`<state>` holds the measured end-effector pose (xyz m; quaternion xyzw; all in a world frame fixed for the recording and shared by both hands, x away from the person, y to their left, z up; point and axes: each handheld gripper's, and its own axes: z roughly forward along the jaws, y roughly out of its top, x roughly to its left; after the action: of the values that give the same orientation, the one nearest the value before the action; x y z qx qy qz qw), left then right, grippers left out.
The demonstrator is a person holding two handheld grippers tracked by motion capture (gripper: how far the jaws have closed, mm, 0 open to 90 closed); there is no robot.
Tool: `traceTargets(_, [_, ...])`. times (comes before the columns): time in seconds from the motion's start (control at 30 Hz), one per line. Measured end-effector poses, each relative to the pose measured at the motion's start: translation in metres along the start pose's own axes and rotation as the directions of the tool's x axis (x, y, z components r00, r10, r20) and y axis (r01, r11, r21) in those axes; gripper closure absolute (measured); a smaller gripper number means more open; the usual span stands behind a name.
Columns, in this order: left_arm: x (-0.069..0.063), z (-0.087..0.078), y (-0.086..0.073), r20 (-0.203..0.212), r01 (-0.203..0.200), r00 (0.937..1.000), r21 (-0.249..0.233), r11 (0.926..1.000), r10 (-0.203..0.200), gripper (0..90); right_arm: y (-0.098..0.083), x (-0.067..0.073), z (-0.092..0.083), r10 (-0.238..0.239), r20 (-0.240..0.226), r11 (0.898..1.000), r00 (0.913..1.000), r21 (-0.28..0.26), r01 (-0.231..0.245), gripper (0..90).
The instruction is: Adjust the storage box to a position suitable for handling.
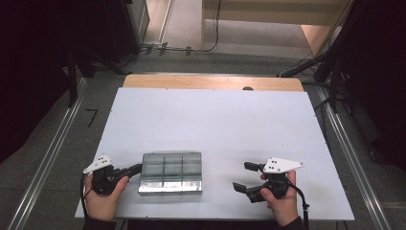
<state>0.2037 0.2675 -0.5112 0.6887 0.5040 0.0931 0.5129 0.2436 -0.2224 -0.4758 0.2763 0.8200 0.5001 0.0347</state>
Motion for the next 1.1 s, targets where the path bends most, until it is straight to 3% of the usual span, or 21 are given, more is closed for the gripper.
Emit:
traceTargets(0.27, [-0.006,0.0,-0.004,0.009,0.017,0.9998,-0.005,0.9998,-0.017,90.0,-0.007,-0.006,-0.014,0.011,0.029,1.0,0.9995,0.001,-0.011,10.3])
traceTargets(1.1, [-0.041,0.034,-0.003,0.072,-0.038,0.9968,0.048,0.9981,0.035,89.9,-0.028,-0.017,-0.036,0.054,0.063,0.998,0.9965,0.012,-0.055,10.3])
